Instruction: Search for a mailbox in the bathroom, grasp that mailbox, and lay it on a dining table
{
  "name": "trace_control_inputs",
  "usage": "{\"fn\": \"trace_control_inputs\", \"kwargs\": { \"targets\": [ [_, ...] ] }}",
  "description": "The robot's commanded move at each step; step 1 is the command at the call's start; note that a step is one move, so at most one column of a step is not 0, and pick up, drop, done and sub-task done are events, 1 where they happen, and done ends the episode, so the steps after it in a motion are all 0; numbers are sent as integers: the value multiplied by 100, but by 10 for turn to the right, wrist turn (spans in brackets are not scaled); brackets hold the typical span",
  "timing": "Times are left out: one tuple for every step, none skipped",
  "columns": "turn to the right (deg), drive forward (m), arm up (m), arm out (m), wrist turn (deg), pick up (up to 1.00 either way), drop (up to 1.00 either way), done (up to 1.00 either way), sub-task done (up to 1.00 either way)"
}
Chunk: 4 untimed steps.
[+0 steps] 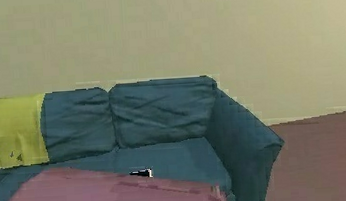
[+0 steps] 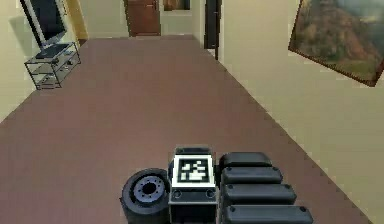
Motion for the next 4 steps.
{"fn": "trace_control_inputs", "kwargs": {
  "targets": [
    [-450,0,0,0,0,0,0,0,0],
    [-30,0,0,0,0,0,0,0,0],
    [450,0,0,0,0,0,0,0,0],
    [90,0,0,0,0,0,0,0,0]
  ]
}}
